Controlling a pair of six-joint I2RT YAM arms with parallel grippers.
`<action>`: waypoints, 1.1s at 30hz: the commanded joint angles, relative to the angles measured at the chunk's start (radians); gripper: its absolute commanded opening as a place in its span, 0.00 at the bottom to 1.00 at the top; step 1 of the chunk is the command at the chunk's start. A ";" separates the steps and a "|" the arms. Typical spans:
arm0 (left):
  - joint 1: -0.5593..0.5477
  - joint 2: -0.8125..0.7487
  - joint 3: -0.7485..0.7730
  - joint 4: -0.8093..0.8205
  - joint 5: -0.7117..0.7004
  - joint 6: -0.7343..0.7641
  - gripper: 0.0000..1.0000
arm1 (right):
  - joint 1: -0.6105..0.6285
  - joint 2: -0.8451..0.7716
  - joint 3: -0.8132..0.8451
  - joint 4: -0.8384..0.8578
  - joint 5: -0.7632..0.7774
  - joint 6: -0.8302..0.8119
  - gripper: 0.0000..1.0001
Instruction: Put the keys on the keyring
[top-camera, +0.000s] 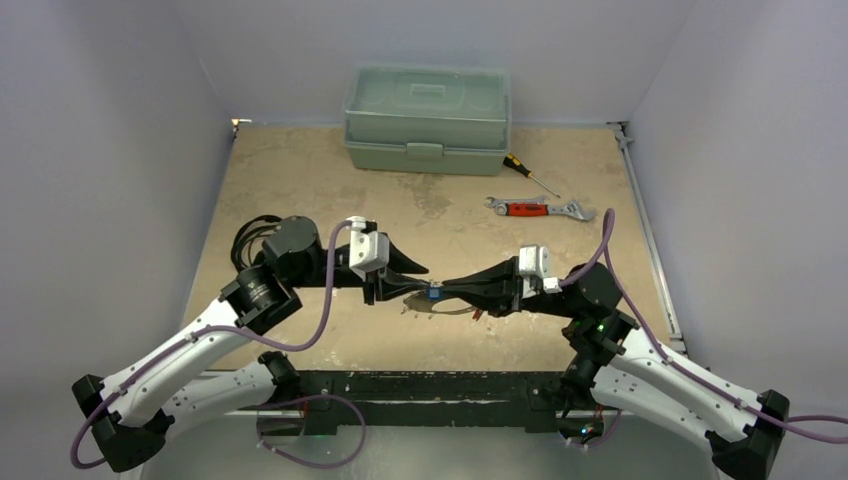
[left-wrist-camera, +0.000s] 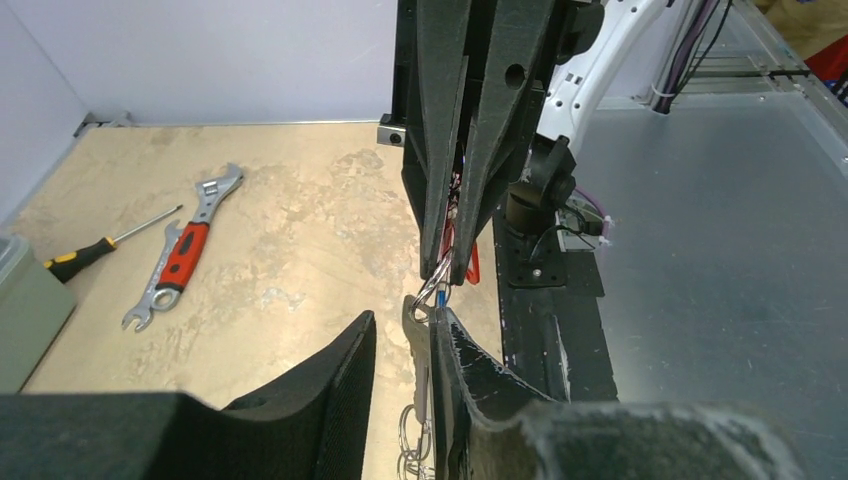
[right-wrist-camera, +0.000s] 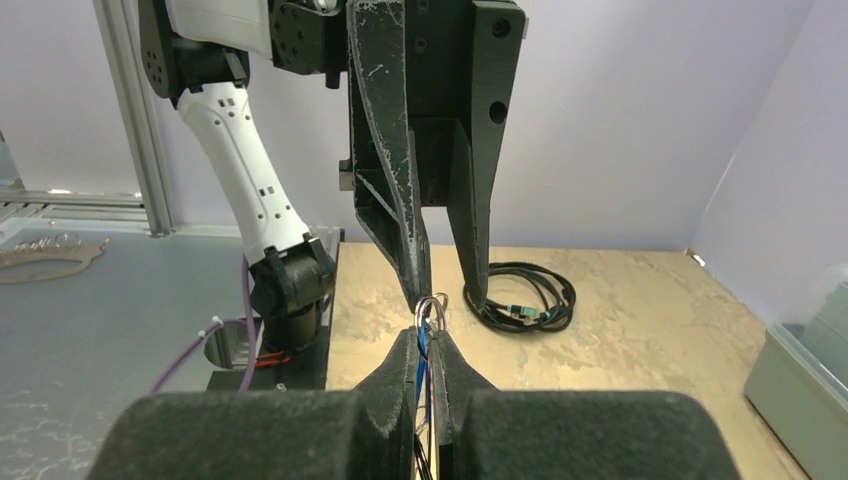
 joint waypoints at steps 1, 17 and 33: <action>-0.005 0.021 0.035 0.056 0.067 -0.035 0.25 | -0.002 -0.010 0.045 0.040 0.024 -0.013 0.00; -0.011 0.068 0.084 0.001 0.054 -0.015 0.00 | -0.002 -0.010 0.038 0.032 0.035 -0.027 0.00; -0.012 0.140 0.270 -0.199 -0.103 -0.180 0.00 | -0.002 0.023 0.047 -0.016 0.089 -0.077 0.00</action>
